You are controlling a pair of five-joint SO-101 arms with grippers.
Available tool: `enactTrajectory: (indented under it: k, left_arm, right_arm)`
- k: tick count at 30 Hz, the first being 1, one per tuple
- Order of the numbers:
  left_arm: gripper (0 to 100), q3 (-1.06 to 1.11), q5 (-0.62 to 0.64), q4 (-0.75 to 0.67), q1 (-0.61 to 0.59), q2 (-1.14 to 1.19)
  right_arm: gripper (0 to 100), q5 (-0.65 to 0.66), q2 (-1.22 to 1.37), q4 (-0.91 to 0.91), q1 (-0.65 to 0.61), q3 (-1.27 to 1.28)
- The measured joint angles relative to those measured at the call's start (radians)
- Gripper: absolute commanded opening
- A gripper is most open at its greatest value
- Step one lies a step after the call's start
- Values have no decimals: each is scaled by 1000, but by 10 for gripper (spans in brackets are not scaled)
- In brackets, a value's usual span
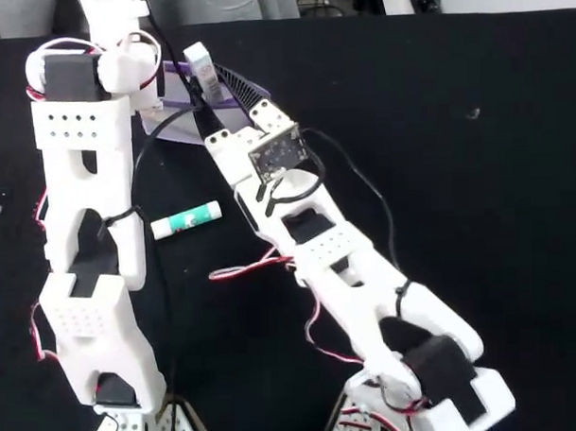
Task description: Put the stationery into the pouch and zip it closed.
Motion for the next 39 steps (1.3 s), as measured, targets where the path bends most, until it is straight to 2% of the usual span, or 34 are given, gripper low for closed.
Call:
enactTrajectory:
  k: [5, 7, 13, 23, 26, 34, 39]
  left_arm:
    - [27, 0, 0, 0, -8, 2]
    - [27, 0, 0, 0, -8, 2]
    - [27, 0, 0, 0, -8, 2]
    - [27, 0, 0, 0, -8, 0]
    - [27, 0, 0, -5, -8, 0]
    - [27, 0, 0, -8, -12, 2]
    - [27, 2, 2, -18, -49, 3]
  right_arm:
    - [221, 0, 48, -2, 0, -25]
    - [261, 0, 48, -2, -2, -25]
    - [261, 0, 6, -2, -2, -15]
    - [261, 2, -219, 18, 14, 146]
    - [262, 2, -311, 114, 20, 147]
    - [262, 2, -545, 568, 18, 49]
    - [262, 2, -652, 681, 18, 29]
